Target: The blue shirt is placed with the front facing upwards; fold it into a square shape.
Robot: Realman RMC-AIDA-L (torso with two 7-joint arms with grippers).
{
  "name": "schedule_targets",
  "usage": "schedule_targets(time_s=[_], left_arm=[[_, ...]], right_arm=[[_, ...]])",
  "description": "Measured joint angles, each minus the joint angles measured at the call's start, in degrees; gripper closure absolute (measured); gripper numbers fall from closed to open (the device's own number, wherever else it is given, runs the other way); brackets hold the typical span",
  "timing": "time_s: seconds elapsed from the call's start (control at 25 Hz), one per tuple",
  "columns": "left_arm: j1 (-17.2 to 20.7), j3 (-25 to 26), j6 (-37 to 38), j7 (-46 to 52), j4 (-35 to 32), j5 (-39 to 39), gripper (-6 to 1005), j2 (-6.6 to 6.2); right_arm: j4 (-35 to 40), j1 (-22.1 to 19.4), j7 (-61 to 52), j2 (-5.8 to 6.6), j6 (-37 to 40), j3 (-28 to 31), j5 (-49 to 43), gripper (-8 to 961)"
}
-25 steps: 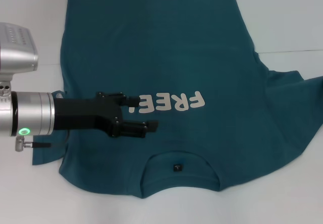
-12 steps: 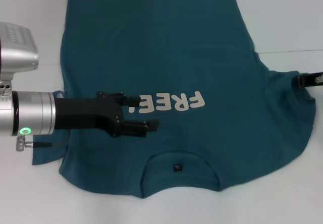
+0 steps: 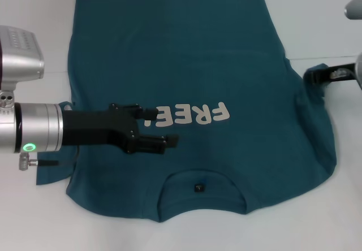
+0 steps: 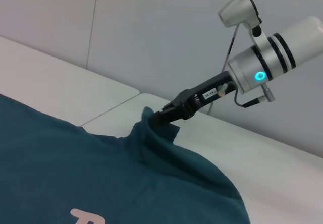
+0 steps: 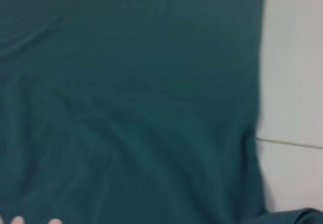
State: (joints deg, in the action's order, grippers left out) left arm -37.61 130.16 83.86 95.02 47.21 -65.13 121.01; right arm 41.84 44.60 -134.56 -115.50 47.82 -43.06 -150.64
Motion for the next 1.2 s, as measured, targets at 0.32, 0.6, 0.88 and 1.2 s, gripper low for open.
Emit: schedule_targets(time_s=[0.32,0.6,0.88,1.2], left_arm=[[0.1,0.0,-0.1,0.0,0.0,0.0,91,0.01],[0.3,0.0,-0.2,0.0,0.0,0.0,91,0.01],[0.5,0.0,-0.2,0.0,-0.1,0.0,91,0.01],[0.5,0.0,-0.2,-0.2,-0.1,0.0,91,0.01]], right_arm=[[-0.5,1.9,0.0,-1.29,-0.2,-2.9,0.0,921],[-0.9,2.6,-0.3,-2.04,-0.1,-5.8,0.0,921],[-1.0,2.7,-0.5,-3.16,0.0,-8.4,-0.2,921],[-1.8,2.8,-0.4,-3.71,0.0,-10.8,-0.1,920]])
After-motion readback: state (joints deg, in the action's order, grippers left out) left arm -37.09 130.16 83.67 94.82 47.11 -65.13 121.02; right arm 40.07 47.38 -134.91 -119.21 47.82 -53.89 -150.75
